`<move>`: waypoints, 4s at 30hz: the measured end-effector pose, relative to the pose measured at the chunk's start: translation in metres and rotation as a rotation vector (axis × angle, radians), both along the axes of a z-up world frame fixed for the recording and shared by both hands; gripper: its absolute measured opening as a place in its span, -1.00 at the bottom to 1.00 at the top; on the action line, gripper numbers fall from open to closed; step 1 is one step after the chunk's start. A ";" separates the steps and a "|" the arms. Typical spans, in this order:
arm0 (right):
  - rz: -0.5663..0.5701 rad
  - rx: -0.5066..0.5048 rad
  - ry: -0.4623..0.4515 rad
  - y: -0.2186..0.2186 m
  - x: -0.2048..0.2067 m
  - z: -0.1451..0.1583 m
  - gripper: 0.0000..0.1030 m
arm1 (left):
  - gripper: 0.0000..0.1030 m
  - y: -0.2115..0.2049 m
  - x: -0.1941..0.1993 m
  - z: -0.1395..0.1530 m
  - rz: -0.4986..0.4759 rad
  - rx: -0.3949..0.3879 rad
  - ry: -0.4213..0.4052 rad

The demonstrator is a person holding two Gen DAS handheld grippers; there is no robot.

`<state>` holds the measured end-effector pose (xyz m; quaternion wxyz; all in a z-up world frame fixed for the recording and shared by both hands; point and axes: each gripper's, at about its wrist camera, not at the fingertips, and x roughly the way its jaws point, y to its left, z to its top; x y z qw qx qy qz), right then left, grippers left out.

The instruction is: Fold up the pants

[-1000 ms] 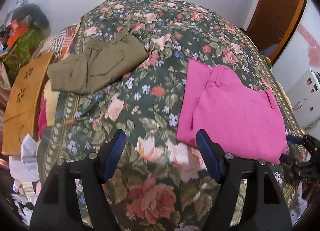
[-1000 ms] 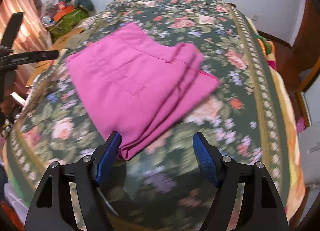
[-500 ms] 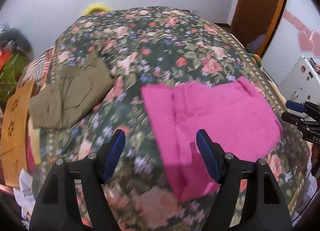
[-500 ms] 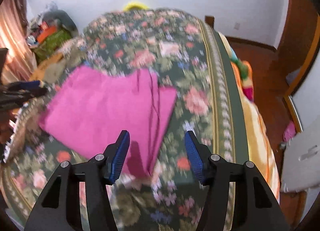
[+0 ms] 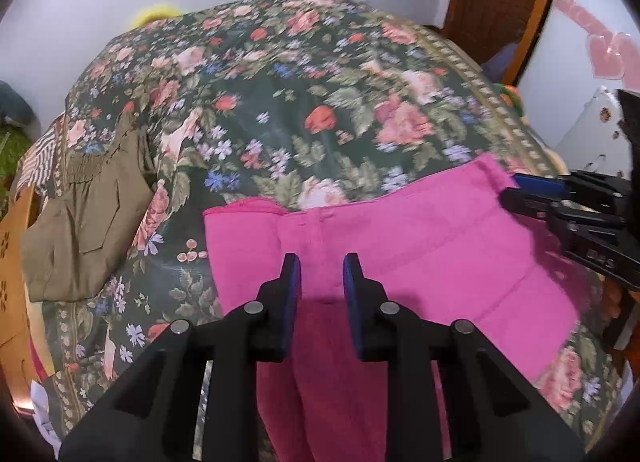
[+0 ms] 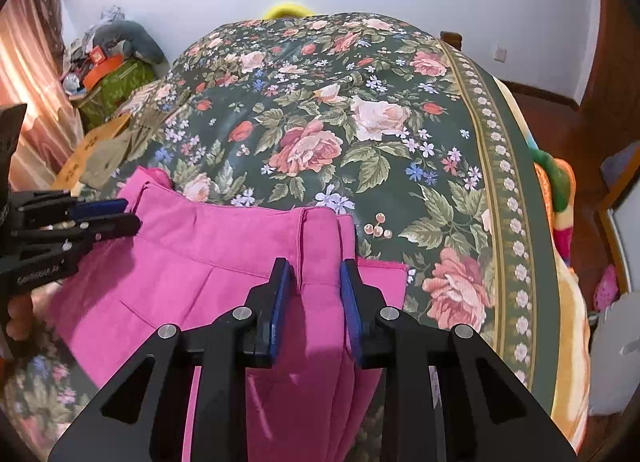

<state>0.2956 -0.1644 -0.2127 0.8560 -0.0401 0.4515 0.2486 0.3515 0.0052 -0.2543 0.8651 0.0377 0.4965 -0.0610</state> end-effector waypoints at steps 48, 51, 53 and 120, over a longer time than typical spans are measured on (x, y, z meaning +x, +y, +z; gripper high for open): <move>-0.075 0.217 0.165 -0.031 -0.025 -0.016 -0.53 | -0.45 0.029 -0.016 -0.017 0.099 -0.302 0.156; -0.069 0.197 0.132 -0.025 -0.026 -0.010 -0.74 | -0.55 0.025 -0.020 -0.012 0.103 -0.272 0.131; -0.067 0.178 0.101 -0.022 -0.028 -0.003 -0.79 | -0.61 0.020 -0.023 -0.005 0.100 -0.233 0.105; 0.185 -0.116 -0.076 0.281 0.084 0.004 -0.71 | -0.24 0.356 0.019 -0.041 0.507 0.091 0.002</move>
